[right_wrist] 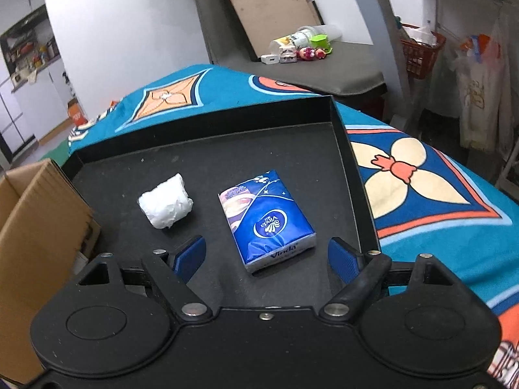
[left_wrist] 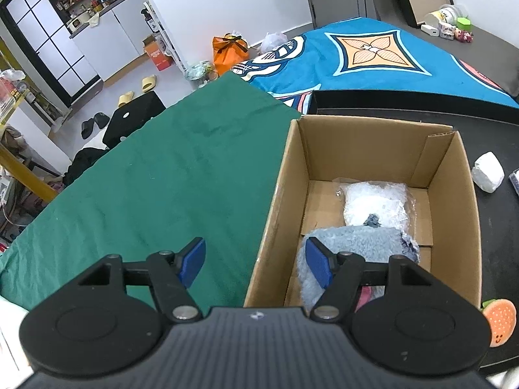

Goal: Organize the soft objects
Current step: 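Move the right gripper back to the tray and grasp the blue tissue pack, then carry the tissue pack with the right gripper and release it into the box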

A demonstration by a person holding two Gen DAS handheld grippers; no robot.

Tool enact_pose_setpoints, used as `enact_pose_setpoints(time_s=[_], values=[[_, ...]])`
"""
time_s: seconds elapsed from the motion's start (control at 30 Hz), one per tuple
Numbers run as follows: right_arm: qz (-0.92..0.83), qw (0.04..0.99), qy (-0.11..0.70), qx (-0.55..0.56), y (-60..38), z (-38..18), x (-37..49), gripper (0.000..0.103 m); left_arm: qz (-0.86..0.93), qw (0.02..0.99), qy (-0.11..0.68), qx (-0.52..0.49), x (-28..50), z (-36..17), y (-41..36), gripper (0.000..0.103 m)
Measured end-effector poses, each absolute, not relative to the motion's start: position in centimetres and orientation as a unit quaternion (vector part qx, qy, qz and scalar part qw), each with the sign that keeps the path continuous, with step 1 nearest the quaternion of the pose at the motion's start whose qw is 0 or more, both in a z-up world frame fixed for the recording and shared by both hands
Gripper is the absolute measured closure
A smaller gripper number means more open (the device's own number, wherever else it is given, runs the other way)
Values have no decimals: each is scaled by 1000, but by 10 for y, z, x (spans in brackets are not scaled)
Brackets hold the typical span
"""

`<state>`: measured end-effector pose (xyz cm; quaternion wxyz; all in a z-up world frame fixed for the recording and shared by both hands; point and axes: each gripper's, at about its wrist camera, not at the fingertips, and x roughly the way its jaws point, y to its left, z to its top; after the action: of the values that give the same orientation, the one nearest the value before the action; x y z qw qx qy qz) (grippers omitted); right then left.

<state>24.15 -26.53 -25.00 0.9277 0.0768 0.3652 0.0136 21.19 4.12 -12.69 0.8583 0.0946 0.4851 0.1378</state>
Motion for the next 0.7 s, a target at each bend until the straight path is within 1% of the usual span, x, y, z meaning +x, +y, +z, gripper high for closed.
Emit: enact_pose_setpoints(time_s=[0.27,0.3,0.33,0.37,0.43,0.7], values=[[11,928,369,49,-263,-256,255,21,141,855,491,87,215,-127,45,36],[14,928,369,46,-262,-256,255,25,141,855,491,87,215,-128,46,36],[18,929,368,44,-261,-255,254,41,141,855,491,87,215,-128,46,36],[19,929,367,38,-260,-254,253,50,141,855,491,87,215,-127,46,36],[25,929,369,25,-255,-253,250,50,141,855,491,88,214,-128,46,36],[42,929,365,36,-245,-239,234,51,134,857,489,91,206,-127,45,36]])
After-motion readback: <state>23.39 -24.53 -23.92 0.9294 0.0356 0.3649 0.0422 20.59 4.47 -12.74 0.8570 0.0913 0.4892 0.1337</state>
